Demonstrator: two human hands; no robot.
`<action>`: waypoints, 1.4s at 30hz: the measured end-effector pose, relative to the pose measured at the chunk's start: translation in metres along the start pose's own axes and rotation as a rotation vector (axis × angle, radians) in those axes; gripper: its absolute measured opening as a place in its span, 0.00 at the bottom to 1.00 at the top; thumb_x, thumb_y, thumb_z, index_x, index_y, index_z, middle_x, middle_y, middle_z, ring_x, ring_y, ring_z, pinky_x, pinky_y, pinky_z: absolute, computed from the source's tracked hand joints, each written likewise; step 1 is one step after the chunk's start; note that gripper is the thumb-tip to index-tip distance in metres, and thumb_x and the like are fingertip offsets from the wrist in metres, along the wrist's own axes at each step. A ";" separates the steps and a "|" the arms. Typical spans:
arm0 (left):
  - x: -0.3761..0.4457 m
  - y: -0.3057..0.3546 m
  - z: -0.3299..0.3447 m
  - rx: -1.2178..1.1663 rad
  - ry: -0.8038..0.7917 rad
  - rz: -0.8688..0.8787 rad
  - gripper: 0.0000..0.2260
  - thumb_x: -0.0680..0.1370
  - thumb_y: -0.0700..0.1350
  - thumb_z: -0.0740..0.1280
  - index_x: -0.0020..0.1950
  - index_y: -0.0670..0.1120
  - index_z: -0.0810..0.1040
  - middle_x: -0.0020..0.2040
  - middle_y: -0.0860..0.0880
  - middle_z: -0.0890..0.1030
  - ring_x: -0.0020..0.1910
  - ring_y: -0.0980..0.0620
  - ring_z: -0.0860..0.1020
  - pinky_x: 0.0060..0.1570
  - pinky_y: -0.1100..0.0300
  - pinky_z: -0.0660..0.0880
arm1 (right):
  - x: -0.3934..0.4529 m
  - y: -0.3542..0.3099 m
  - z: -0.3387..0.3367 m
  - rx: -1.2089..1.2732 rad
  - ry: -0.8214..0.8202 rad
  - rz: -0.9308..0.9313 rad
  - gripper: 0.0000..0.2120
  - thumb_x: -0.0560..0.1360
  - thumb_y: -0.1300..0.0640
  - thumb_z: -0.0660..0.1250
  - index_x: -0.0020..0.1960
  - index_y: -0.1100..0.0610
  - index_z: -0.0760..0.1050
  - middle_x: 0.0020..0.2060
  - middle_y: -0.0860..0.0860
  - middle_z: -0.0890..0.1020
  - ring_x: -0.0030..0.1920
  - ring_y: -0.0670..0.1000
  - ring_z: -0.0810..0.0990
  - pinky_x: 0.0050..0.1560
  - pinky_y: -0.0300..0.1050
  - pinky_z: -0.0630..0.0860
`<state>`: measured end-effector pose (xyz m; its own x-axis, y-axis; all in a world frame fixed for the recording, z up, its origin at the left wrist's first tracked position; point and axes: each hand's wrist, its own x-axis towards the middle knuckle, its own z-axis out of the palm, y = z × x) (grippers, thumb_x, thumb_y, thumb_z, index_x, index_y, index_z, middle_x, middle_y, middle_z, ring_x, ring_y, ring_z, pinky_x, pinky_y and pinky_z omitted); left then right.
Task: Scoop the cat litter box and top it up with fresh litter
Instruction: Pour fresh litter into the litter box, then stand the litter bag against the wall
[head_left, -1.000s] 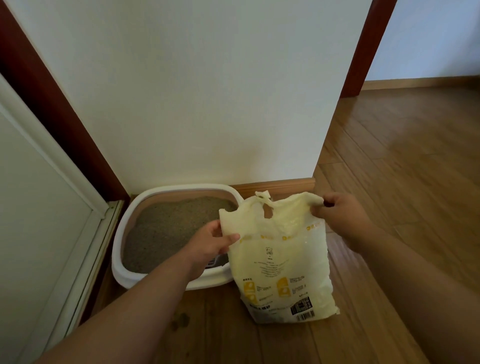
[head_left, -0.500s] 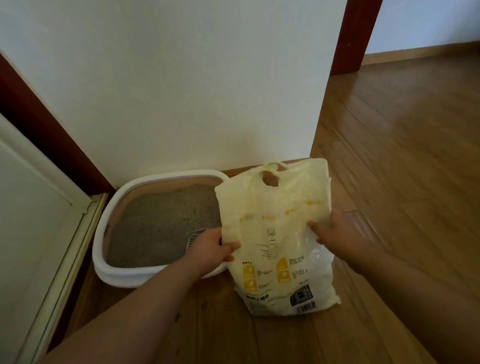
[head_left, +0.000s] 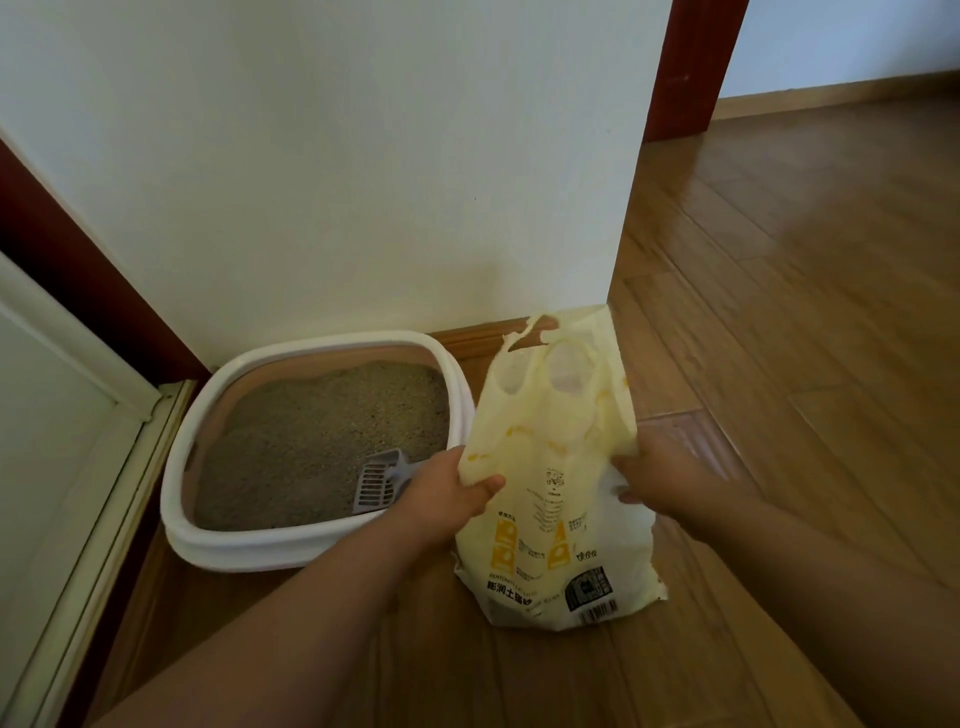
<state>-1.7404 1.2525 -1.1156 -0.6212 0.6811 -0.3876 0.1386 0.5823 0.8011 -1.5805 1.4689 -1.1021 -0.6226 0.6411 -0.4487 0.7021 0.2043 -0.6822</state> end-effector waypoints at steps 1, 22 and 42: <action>0.001 -0.001 -0.005 0.033 -0.054 -0.022 0.22 0.77 0.49 0.73 0.70 0.52 0.72 0.61 0.55 0.80 0.58 0.53 0.80 0.59 0.49 0.80 | 0.003 0.002 0.002 -0.012 0.027 -0.010 0.10 0.78 0.62 0.68 0.59 0.60 0.75 0.51 0.55 0.82 0.50 0.55 0.83 0.51 0.55 0.83; 0.115 0.065 -0.040 -0.328 0.247 -0.043 0.10 0.78 0.45 0.74 0.56 0.42 0.82 0.52 0.46 0.84 0.50 0.46 0.84 0.47 0.47 0.84 | 0.103 -0.061 -0.057 0.223 0.439 -0.132 0.12 0.78 0.57 0.65 0.61 0.57 0.77 0.51 0.56 0.82 0.49 0.57 0.81 0.50 0.56 0.81; 0.215 0.064 -0.082 -0.566 0.430 -0.069 0.05 0.80 0.40 0.70 0.44 0.43 0.80 0.48 0.46 0.80 0.49 0.45 0.81 0.51 0.47 0.83 | 0.235 -0.091 -0.053 0.282 0.310 0.030 0.17 0.76 0.57 0.63 0.63 0.63 0.74 0.55 0.61 0.79 0.51 0.59 0.79 0.54 0.57 0.80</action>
<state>-1.9283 1.3996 -1.1096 -0.8792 0.3480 -0.3253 -0.2612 0.2190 0.9401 -1.7725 1.6407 -1.1149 -0.4390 0.8450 -0.3053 0.5696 -0.0011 -0.8219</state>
